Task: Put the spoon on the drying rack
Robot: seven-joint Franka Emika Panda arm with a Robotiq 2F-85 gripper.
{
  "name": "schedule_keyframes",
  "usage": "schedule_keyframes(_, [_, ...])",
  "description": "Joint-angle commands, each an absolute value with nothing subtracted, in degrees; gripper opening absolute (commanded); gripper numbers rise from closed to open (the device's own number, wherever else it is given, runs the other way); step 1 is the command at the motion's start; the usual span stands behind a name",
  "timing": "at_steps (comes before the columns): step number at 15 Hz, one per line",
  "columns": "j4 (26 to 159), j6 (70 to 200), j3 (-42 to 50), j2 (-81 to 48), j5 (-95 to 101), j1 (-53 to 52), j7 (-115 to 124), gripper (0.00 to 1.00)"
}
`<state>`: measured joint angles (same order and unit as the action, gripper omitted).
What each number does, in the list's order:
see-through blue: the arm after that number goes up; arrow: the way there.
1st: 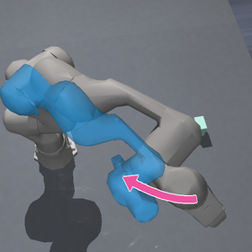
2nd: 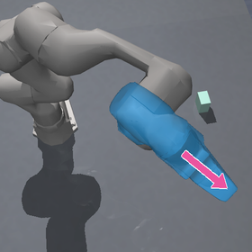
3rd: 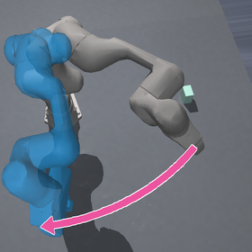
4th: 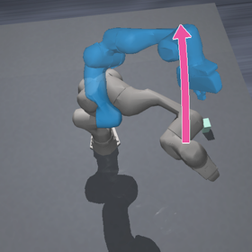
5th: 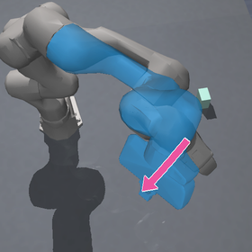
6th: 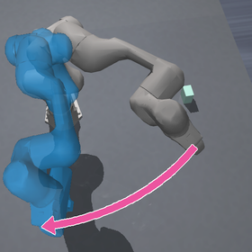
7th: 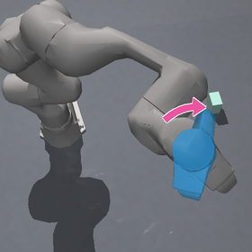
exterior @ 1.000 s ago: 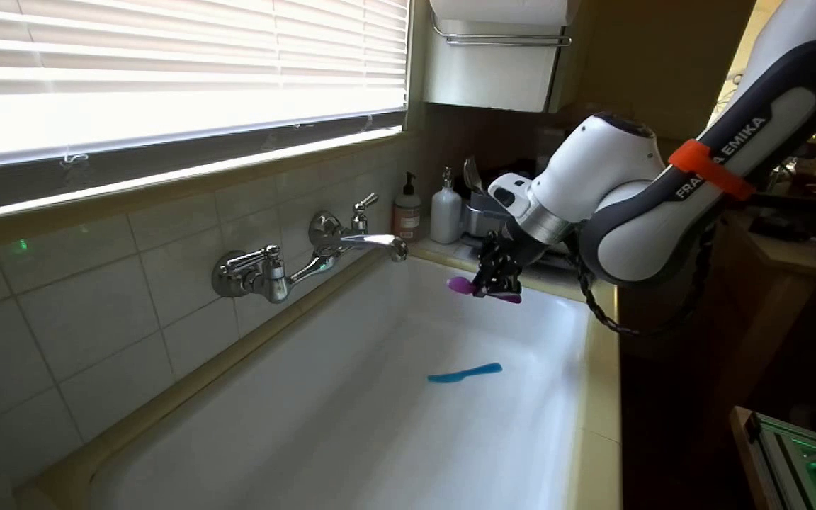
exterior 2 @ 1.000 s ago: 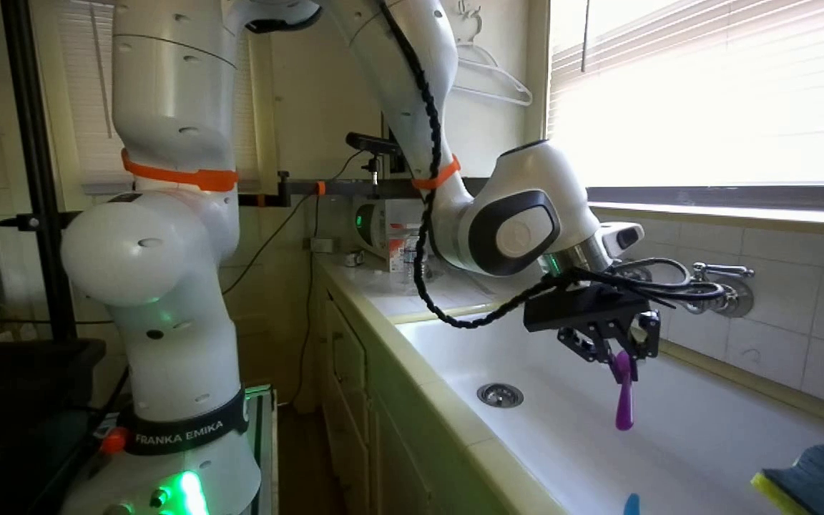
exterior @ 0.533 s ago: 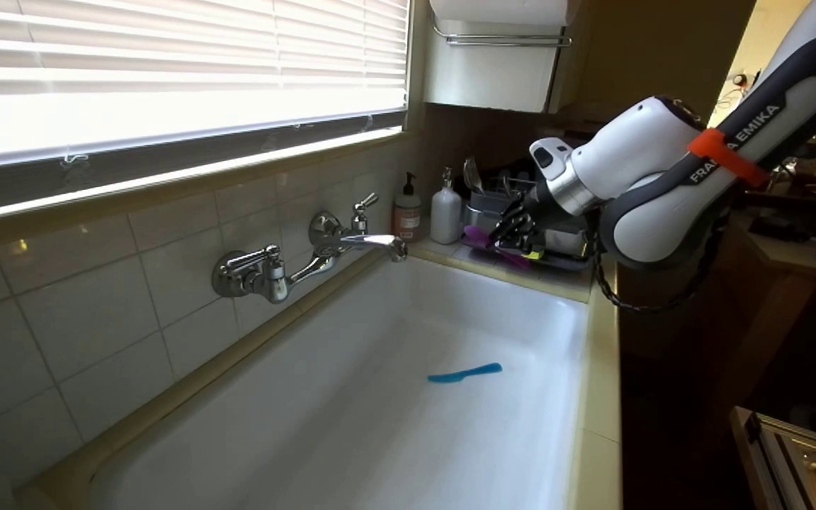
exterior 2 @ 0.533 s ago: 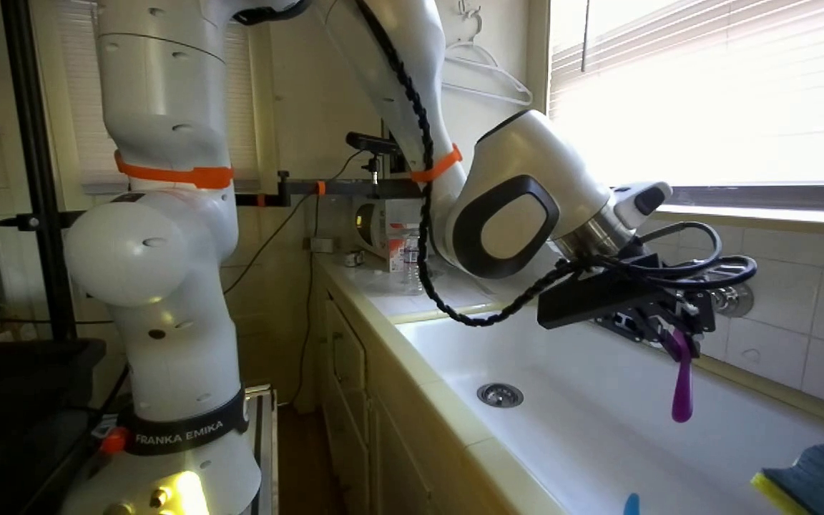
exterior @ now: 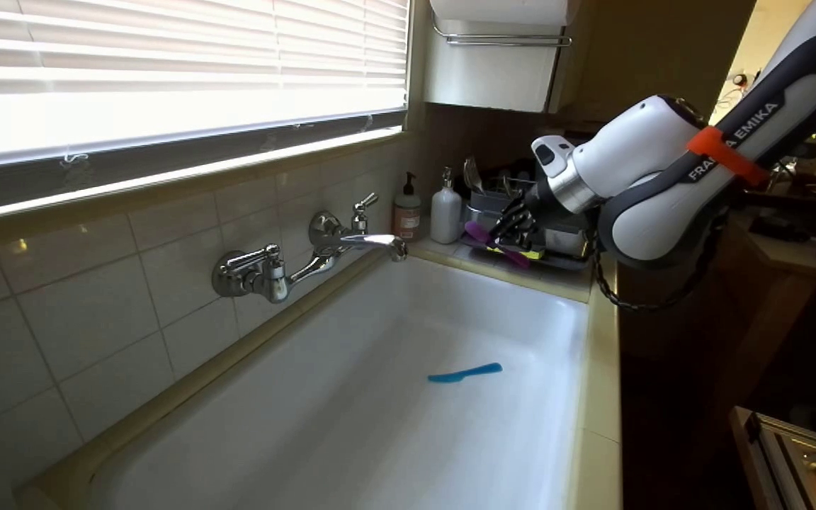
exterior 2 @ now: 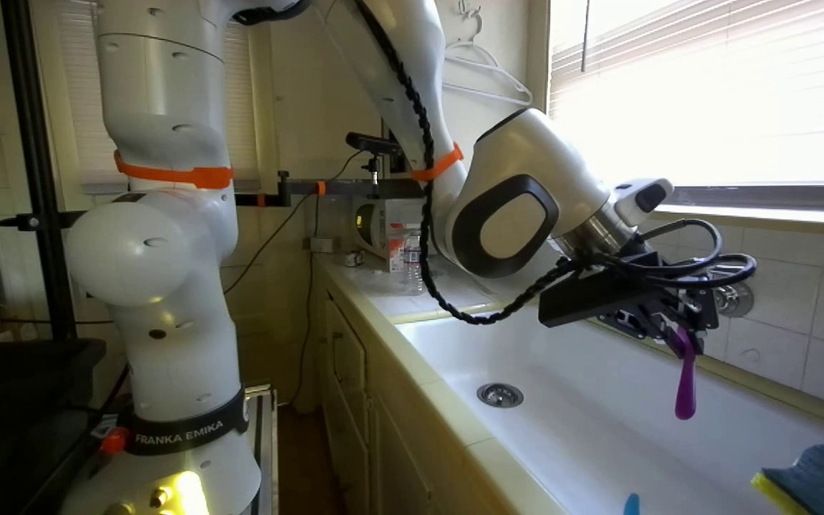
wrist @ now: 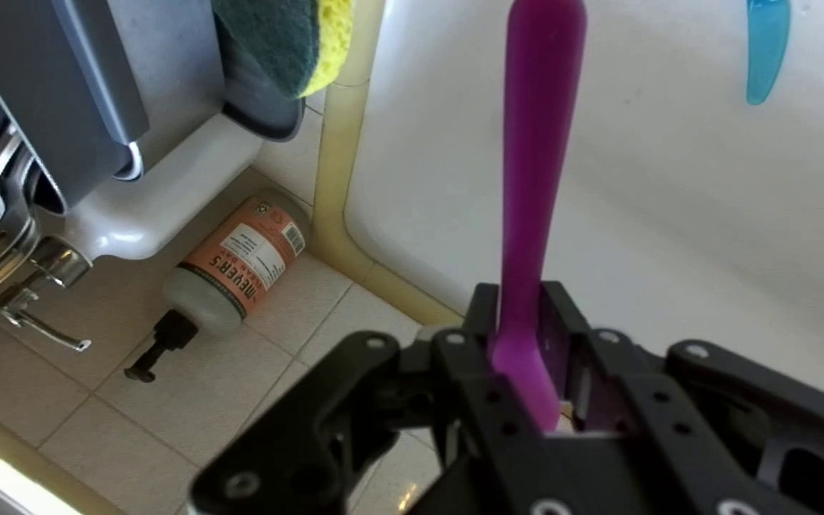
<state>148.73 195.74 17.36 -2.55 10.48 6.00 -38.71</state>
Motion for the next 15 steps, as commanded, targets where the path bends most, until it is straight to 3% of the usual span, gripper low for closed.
schedule_keyframes(1, [148.6, 198.3, 18.5, -1.2, 8.8, 6.4, -39.8, 0.05])
schedule_keyframes(15, [147.6, 211.2, 20.6, -0.3, 13.7, 10.8, -28.9, 0.05])
